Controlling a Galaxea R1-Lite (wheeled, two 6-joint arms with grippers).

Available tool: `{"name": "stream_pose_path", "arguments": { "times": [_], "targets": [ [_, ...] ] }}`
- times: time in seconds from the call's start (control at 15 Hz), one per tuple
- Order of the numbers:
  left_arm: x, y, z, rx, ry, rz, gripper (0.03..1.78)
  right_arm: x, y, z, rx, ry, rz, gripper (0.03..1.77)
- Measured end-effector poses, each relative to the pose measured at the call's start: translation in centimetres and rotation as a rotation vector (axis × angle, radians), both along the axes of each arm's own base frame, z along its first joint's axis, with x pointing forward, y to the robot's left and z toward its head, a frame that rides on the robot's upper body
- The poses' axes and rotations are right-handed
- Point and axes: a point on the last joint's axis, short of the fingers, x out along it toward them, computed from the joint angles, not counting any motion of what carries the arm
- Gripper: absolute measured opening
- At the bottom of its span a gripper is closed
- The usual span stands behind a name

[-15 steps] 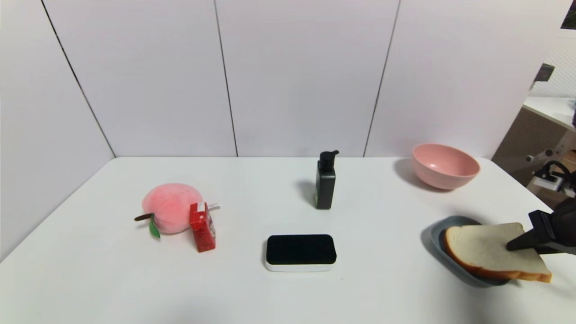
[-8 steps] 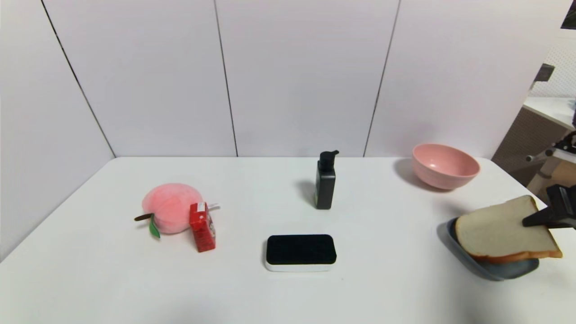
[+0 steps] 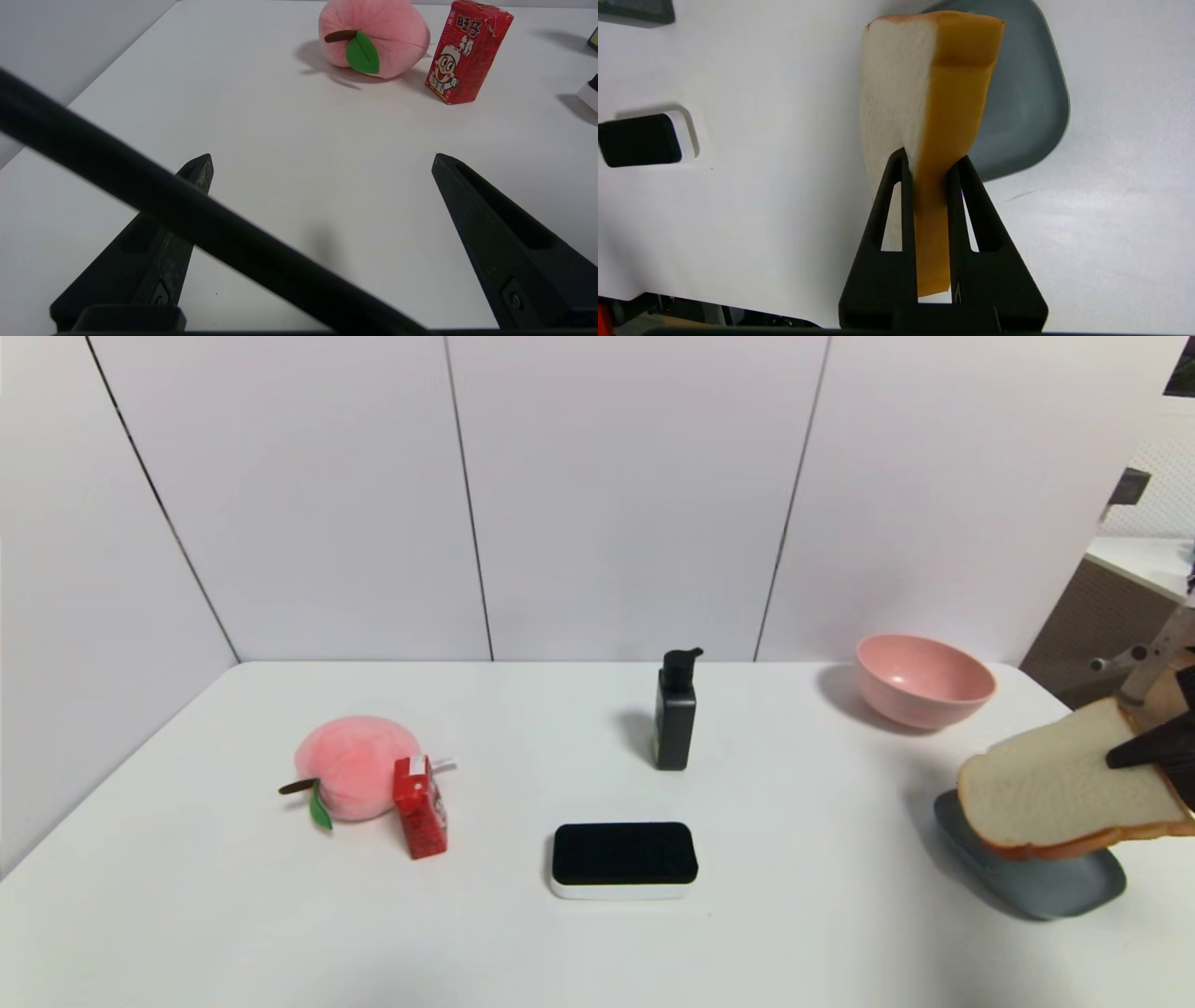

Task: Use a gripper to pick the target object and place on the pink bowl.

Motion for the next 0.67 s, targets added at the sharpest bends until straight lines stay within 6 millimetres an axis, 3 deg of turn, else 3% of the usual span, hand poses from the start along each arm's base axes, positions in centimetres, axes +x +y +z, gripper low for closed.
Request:
{"name": "stream_pose_path", "arguments": {
  "times": [0.33, 0.67],
  "targets": [
    [0.0, 0.0, 0.0, 0.0, 0.0, 0.0, 1.69, 1.1, -0.1, 2.7, 0.09, -0.127, 0.008, 0.24],
    [0.0, 0.0, 0.0, 0.0, 0.0, 0.0, 1.69, 4.5, -1.5, 4.3, 0.075, -0.23, 0.003, 0.22]
  ]
}}
